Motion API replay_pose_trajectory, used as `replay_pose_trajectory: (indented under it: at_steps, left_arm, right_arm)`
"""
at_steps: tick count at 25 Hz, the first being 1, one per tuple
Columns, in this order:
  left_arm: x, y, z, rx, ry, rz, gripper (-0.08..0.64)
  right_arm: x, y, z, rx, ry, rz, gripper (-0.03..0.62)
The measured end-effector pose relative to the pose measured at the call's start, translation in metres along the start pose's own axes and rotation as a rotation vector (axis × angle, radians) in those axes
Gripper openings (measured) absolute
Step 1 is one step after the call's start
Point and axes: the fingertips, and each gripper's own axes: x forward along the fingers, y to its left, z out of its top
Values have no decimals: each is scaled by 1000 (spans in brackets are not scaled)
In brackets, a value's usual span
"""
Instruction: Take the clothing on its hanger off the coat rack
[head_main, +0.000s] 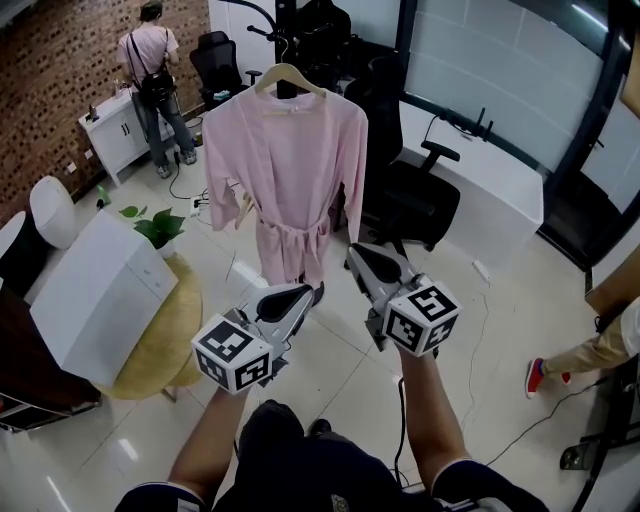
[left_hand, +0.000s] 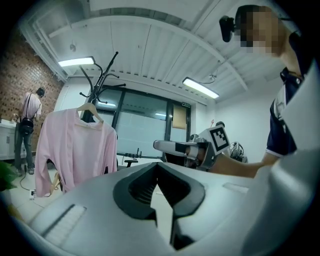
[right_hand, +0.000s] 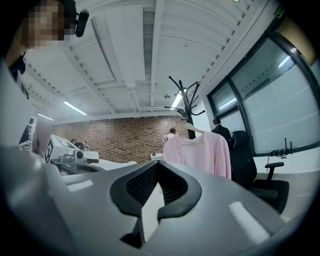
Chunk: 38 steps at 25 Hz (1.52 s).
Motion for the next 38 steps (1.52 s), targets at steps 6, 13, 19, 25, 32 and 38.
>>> replay_pose_trajectory:
  at_steps: [6, 13, 19, 25, 32, 38]
  left_arm:
    - [29, 20, 6, 13, -16, -33, 12]
    - [56, 74, 17, 26, -25, -52, 12]
    - [71, 123, 38, 66, -30, -64, 12]
    - [90, 153, 54, 91, -31, -72, 12]
    - [118, 184, 65, 89, -40, 8, 12]
    - [145, 200, 70, 73, -39, 87, 12]
  right_arm:
    - [18, -28, 10, -33, -3, -25, 2]
    - [71, -54, 24, -78, -4, -38, 2]
    - [113, -79, 46, -115, -7, -80, 2]
    - [144, -99, 60, -159, 4, -82, 2]
    - [174, -128, 75, -182, -25, -18, 2]
    - [190, -160, 74, -221, 19, 38, 2]
